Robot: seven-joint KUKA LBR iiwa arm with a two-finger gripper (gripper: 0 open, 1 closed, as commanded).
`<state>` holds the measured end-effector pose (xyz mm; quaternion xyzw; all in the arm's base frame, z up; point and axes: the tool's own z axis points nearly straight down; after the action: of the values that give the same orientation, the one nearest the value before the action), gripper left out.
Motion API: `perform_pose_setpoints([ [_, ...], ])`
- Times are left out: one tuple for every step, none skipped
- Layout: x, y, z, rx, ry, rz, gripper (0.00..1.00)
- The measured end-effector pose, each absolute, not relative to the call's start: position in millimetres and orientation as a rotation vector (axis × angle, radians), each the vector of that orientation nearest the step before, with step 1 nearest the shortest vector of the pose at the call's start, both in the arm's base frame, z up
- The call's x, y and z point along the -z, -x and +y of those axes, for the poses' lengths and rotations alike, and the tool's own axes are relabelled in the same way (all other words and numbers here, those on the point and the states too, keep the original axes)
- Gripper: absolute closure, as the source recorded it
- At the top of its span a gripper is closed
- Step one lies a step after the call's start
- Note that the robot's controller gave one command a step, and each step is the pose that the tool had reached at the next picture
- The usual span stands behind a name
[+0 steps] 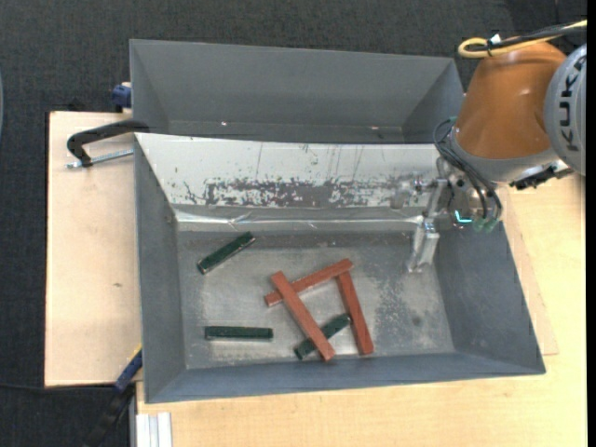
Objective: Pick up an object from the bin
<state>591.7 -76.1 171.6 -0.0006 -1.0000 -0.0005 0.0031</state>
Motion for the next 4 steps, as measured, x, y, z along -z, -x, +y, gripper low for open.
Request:
perform_pose_setpoints([
  [-176,-593.5,-76,0.000,0.000,-3.144,0.00],
  [-159,-595.0,-35,-0.001,-0.136,-3.141,0.00],
  [-131,-575.5,-19,0.003,-0.553,-3.095,0.00],
  [-114,-577.7,20,0.000,-0.602,-3.084,0.00],
])
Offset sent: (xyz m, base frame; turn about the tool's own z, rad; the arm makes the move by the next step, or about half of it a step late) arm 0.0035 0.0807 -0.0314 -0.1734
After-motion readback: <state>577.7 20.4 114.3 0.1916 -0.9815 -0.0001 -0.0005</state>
